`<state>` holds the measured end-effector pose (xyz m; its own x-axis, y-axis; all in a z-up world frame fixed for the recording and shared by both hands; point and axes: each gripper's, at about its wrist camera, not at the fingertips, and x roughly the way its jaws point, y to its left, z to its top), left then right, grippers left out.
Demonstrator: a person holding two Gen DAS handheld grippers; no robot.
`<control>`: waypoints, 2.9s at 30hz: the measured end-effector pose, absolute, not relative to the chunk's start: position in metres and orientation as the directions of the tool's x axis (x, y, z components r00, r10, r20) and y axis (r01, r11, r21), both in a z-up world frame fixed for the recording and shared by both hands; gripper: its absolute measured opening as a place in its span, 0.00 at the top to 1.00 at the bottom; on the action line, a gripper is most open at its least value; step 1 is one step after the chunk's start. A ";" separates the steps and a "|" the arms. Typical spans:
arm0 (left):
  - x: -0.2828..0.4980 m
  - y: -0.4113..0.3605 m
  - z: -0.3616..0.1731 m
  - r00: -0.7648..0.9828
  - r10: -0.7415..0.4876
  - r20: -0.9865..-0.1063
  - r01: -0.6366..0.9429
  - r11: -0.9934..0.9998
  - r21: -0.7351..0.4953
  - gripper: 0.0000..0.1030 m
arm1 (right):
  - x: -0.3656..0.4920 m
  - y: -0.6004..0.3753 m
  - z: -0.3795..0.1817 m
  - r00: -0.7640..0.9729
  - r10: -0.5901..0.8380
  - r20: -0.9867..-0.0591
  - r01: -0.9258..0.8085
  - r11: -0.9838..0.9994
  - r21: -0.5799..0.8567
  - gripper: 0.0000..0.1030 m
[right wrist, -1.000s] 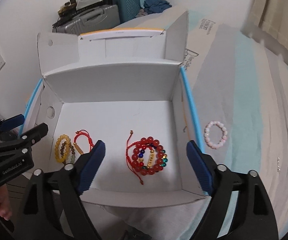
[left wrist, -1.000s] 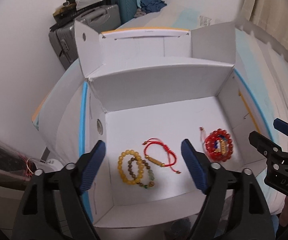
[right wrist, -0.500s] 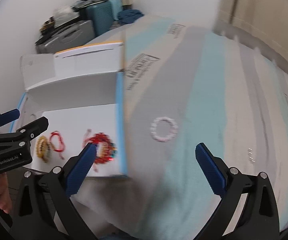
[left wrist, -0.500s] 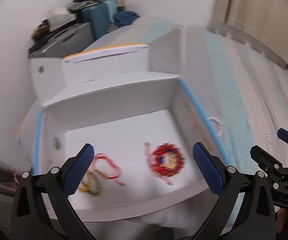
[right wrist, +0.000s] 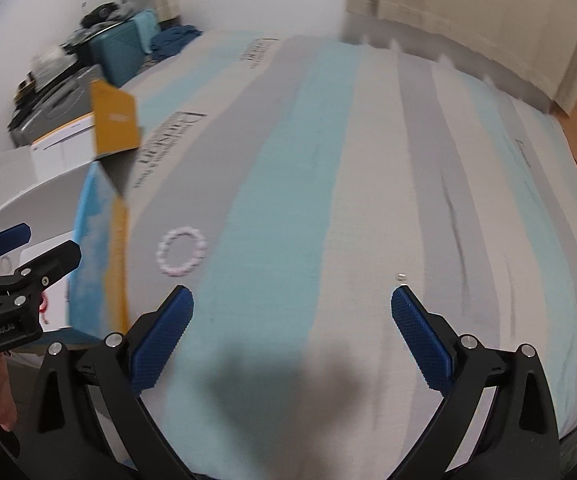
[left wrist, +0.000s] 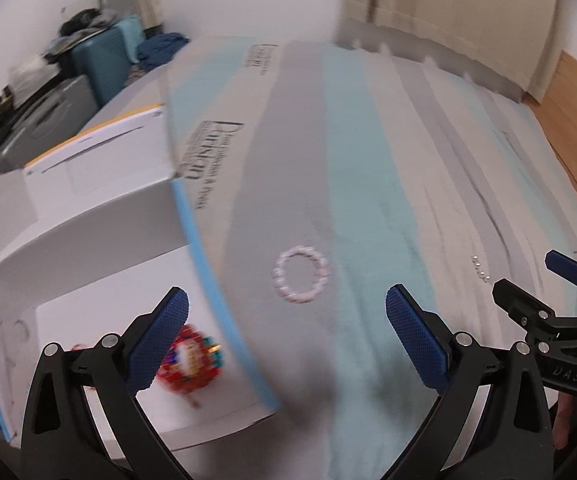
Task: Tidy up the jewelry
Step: 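Withdraw both tools from the box toward the pink bracelet and pearls, then grasp the pink-white bead bracelet with the left tool while the right tool grasps the pearl string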
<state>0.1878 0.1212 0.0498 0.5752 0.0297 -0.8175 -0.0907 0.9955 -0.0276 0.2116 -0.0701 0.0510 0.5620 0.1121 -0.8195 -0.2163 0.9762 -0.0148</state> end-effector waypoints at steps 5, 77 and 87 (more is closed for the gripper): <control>0.218 0.091 0.032 0.555 0.003 -0.832 -0.045 0.999 -0.026 0.06 | 0.233 -0.107 0.035 0.553 0.075 -0.830 -0.181 0.983 -0.032 0.07; 0.277 0.081 -0.084 0.477 -0.097 -0.874 -0.012 0.993 -0.117 0.91 | 0.304 -0.166 -0.093 0.414 0.118 -0.902 -0.149 0.987 0.061 0.90; 0.270 0.075 -0.067 0.475 -0.115 -0.872 -0.009 0.991 -0.136 0.91 | 0.292 -0.174 -0.069 0.435 0.135 -0.890 -0.140 0.987 0.081 0.90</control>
<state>0.2699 0.0752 -0.0671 0.4752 -0.1152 -0.8723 -0.0089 0.9907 -0.1357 0.2918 -0.1736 -0.0692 0.4353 0.1348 -0.8902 -0.1401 0.9868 0.0809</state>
